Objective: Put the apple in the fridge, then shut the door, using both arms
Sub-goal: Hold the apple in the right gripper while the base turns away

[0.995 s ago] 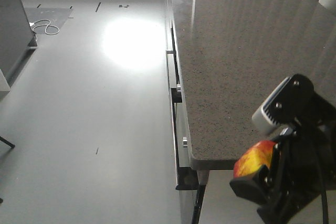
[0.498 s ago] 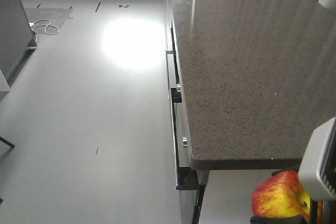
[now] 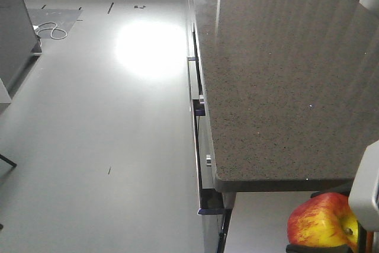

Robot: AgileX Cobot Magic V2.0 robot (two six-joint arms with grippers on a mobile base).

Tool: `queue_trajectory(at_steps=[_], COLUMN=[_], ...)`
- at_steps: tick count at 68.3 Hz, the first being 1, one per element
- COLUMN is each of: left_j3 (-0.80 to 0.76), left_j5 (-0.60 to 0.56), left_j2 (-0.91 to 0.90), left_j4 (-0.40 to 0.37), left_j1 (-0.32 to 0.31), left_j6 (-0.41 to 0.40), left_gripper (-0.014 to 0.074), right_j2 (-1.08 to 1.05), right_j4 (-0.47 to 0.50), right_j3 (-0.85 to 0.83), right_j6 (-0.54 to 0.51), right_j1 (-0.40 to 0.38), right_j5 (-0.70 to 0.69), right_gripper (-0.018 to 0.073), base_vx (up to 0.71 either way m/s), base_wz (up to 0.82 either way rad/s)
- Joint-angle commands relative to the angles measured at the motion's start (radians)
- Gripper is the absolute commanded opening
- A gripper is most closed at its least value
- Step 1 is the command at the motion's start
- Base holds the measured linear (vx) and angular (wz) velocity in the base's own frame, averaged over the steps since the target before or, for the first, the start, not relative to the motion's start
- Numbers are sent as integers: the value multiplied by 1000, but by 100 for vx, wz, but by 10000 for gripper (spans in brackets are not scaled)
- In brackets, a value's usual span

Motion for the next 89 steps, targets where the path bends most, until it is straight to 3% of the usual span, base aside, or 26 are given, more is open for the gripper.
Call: queue_trajectory(at_steps=[1, 53, 89], left_j3=[-17, -17, -17], left_j5=[-71, -71, -71], left_j2=[-14, -14, -14], left_j4=[-8, -8, -8], left_j1=[-4, -4, -4], left_j6=[-8, -8, -8], left_gripper=[-6, -6, -6], right_j2=[-5, -5, -5], right_j4=[14, 14, 14], right_j3=[-28, -28, -28], right_j6=[-2, -2, -2], right_j1=[1, 1, 1], right_j5=[-64, -64, -63], right_gripper=[254, 254, 254], base_vx=[0, 0, -4], base_wz=[0, 2, 31])
